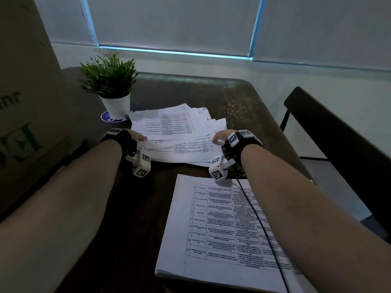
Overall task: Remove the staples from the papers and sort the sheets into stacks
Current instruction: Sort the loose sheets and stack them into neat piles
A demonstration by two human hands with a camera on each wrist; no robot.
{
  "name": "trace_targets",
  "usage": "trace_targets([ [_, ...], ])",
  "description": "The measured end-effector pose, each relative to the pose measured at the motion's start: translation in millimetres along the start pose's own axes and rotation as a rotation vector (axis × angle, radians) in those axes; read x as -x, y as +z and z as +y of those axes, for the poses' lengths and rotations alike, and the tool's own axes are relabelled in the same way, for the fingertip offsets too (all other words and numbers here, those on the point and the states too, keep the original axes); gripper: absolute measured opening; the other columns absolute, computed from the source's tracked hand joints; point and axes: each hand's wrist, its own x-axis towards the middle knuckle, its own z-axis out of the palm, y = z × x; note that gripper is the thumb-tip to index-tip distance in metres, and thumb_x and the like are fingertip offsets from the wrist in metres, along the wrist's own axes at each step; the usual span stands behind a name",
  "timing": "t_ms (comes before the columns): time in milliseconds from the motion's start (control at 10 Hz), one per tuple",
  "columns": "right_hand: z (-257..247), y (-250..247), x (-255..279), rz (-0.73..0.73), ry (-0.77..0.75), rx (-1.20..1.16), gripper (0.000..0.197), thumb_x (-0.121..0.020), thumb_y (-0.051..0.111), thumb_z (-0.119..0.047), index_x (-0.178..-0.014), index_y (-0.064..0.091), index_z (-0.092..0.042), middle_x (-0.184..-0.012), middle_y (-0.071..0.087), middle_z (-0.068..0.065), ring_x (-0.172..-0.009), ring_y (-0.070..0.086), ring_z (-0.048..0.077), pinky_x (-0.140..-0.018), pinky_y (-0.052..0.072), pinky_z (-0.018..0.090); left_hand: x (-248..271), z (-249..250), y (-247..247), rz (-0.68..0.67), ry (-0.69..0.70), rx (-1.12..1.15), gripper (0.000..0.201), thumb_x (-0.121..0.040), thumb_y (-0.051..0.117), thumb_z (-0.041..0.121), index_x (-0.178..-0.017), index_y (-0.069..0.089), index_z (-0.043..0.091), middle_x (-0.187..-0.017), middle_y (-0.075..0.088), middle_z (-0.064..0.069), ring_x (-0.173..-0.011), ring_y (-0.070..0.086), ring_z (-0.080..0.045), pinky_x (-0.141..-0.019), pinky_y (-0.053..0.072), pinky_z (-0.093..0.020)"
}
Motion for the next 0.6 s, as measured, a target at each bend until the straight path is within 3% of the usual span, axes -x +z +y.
trace_targets([
  [100,-6,10,1,0.059,0.094,-0.411,0.05,-0.091,0.061,-0.016,-0.139,0.049,-0.004,-0.143,0.048,0.014,-0.12,0.052,0.028,-0.084,0.042,0.032,-17,-13,-2,0.11,0.094,-0.116,0.054,-0.091,0.062,0.019,-0.138,0.043,0.001,-0.14,0.046,-0.013,-0.126,0.046,-0.029,-0.103,0.034,-0.031],
  [200,-28,12,2,0.097,0.104,-0.453,0.045,-0.088,0.062,-0.023,-0.129,0.058,-0.006,-0.124,0.056,0.011,-0.099,0.054,0.025,-0.091,0.051,0.039,-9,-23,0,0.062,0.049,0.027,0.051,-0.085,0.068,0.013,-0.131,0.051,0.001,-0.13,0.054,-0.015,-0.12,0.05,-0.032,-0.1,0.042,-0.04],
  [300,-49,5,-2,0.338,0.157,-0.377,0.058,-0.079,0.058,-0.036,-0.131,0.055,-0.009,-0.13,0.056,0.012,-0.115,0.056,0.034,-0.103,0.045,0.047,-15,-32,1,0.17,0.101,0.118,0.054,-0.074,0.075,0.003,-0.123,0.055,-0.006,-0.121,0.058,-0.021,-0.112,0.056,-0.036,-0.089,0.047,-0.043],
  [400,-60,10,0,0.353,0.123,-0.417,0.053,-0.085,0.058,-0.03,-0.131,0.051,-0.006,-0.136,0.053,0.014,-0.116,0.055,0.032,-0.101,0.044,0.038,-15,-33,9,0.225,0.173,0.192,0.052,-0.072,0.073,-0.005,-0.12,0.054,-0.008,-0.122,0.059,-0.02,-0.111,0.058,-0.033,-0.092,0.048,-0.041],
  [500,-49,31,-10,0.236,0.145,-0.399,0.054,-0.078,0.063,-0.039,-0.124,0.055,-0.011,-0.124,0.061,0.009,-0.1,0.059,0.029,-0.095,0.049,0.038,-17,-37,14,0.248,0.238,0.237,0.053,-0.072,0.071,-0.009,-0.121,0.052,-0.004,-0.122,0.06,-0.012,-0.111,0.057,-0.027,-0.099,0.045,-0.042],
  [600,-32,45,-36,0.21,0.173,-0.318,0.077,-0.065,0.06,-0.051,-0.133,0.053,-0.015,-0.134,0.053,0.008,-0.119,0.053,0.032,-0.102,0.045,0.047,-21,-42,14,0.24,0.279,0.276,0.076,-0.071,0.071,-0.011,-0.138,0.038,0.003,-0.133,0.053,-0.015,-0.119,0.052,-0.032,-0.103,0.042,-0.044],
])
